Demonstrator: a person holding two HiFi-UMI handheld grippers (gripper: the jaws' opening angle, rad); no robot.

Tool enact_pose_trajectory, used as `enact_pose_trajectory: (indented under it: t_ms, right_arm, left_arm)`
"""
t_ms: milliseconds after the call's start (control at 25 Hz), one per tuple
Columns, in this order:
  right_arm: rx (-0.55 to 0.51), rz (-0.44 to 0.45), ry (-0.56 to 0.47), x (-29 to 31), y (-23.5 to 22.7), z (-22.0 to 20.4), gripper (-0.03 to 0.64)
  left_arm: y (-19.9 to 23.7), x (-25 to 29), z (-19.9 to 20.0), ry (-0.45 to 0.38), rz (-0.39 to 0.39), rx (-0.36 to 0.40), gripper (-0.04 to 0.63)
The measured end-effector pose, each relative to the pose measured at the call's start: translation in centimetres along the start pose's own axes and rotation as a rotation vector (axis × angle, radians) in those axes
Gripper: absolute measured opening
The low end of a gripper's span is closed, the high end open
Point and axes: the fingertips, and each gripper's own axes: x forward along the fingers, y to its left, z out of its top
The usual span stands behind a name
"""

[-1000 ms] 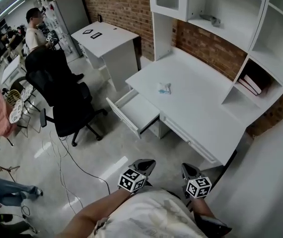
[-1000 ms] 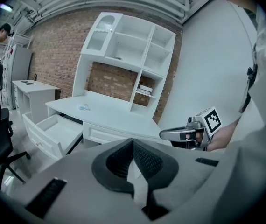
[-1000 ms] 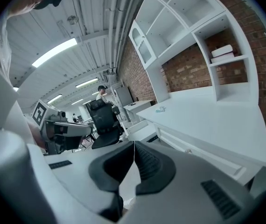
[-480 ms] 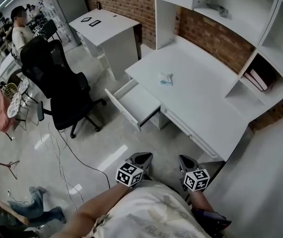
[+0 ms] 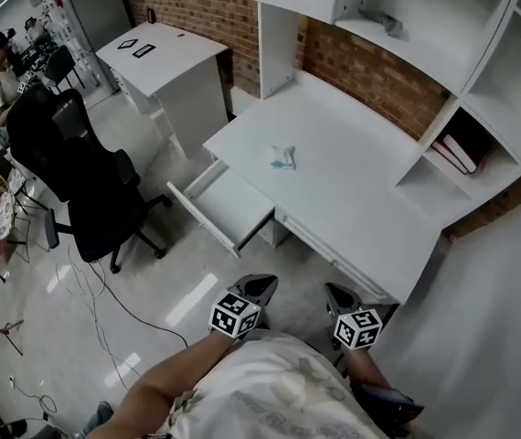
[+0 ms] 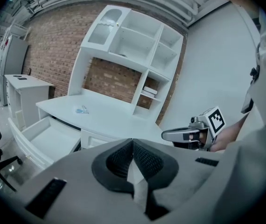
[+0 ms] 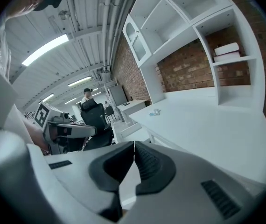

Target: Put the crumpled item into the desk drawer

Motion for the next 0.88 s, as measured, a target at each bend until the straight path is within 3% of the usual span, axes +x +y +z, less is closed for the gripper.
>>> enact_pose_trajectory:
  t_ms: [240,880]
  right_arm:
    - [0.01,-0.026,-0.001,2.6,-0.2,1.8,0.023]
    - [0.013,-0.086,0.01,10.4,1.7,5.2,0.023]
  left_arm:
    - [2.2,0.8,2.1,0.002,-0.035,0.023,0.021]
    - [11.6,-1.2,4.9,-0.028,-0.026,-0.004,0.02]
